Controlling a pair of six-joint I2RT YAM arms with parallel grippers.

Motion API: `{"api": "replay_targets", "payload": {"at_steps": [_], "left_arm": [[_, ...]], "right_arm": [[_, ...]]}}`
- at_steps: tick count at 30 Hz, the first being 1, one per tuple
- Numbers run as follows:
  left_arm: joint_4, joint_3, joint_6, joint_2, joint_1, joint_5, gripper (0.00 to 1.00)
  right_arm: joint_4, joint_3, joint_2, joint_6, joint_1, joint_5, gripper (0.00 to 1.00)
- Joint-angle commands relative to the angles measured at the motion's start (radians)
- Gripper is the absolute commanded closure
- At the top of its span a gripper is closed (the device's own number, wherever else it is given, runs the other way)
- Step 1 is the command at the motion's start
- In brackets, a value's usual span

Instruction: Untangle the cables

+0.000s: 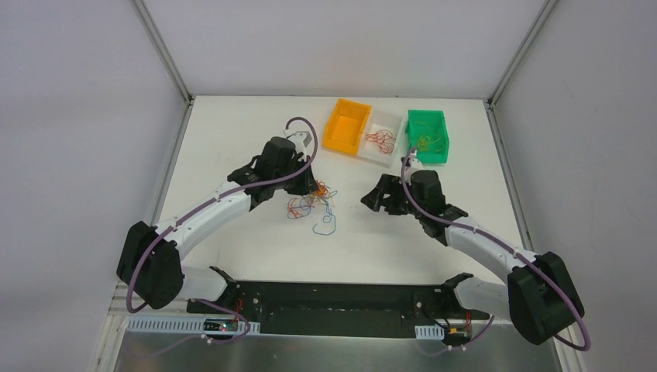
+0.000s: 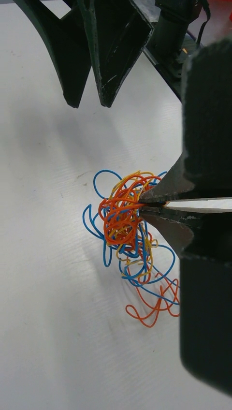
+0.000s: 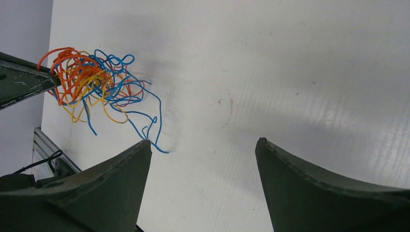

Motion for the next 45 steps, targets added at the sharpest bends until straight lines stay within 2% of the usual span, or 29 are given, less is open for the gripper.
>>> {"api": "replay_targets", "payload": {"at_steps": [1, 5, 12, 22, 26, 28, 29, 32, 33, 34, 37, 41, 45], "left_arm": [[0.018, -0.020, -0.005, -0.064, -0.004, -0.053, 0.94], [0.018, -0.029, -0.002, -0.078, -0.004, -0.058, 0.96], [0.019, -0.024, -0.011, -0.083, -0.004, -0.058, 0.98], [0.019, -0.019, -0.042, -0.075, -0.004, -0.032, 1.00], [0.018, -0.021, -0.043, -0.081, -0.004, -0.026, 1.00], [0.018, -0.021, -0.042, -0.086, -0.004, -0.026, 1.00], [0.018, -0.023, -0.041, -0.087, -0.004, -0.027, 1.00], [0.017, -0.025, -0.037, -0.091, -0.002, -0.047, 1.00], [0.015, -0.028, -0.040, -0.093, 0.000, -0.065, 1.00], [0.008, -0.032, -0.049, -0.097, 0.004, -0.100, 1.00], [-0.018, -0.044, -0.073, -0.130, 0.046, -0.184, 1.00], [-0.031, -0.069, -0.074, -0.193, 0.145, -0.189, 1.00], [-0.059, -0.081, -0.097, -0.239, 0.259, -0.188, 1.00]], "right_arm": [[0.072, 0.013, -0.004, 0.012, 0.052, 0.022, 0.17], [0.088, 0.008, 0.033, 0.018, 0.126, 0.053, 0.18], [0.228, -0.027, 0.084, 0.048, 0.240, 0.083, 0.19], [0.462, 0.022, 0.310, 0.002, 0.381, 0.184, 0.19], [0.504, 0.072, 0.403, -0.002, 0.404, 0.215, 0.23], [0.525, 0.085, 0.436, 0.007, 0.410, 0.250, 0.27], [0.533, 0.089, 0.446, 0.014, 0.411, 0.270, 0.36], [0.542, 0.084, 0.445, 0.049, 0.412, 0.330, 0.84], [0.540, 0.076, 0.434, 0.059, 0.412, 0.355, 0.96], [0.531, 0.059, 0.417, 0.065, 0.412, 0.384, 1.00], [0.424, 0.034, 0.345, 0.094, 0.410, 0.511, 1.00], [0.053, 0.065, 0.249, 0.193, 0.373, 0.755, 1.00], [-0.126, 0.052, 0.159, 0.265, 0.261, 0.780, 1.00]]}}
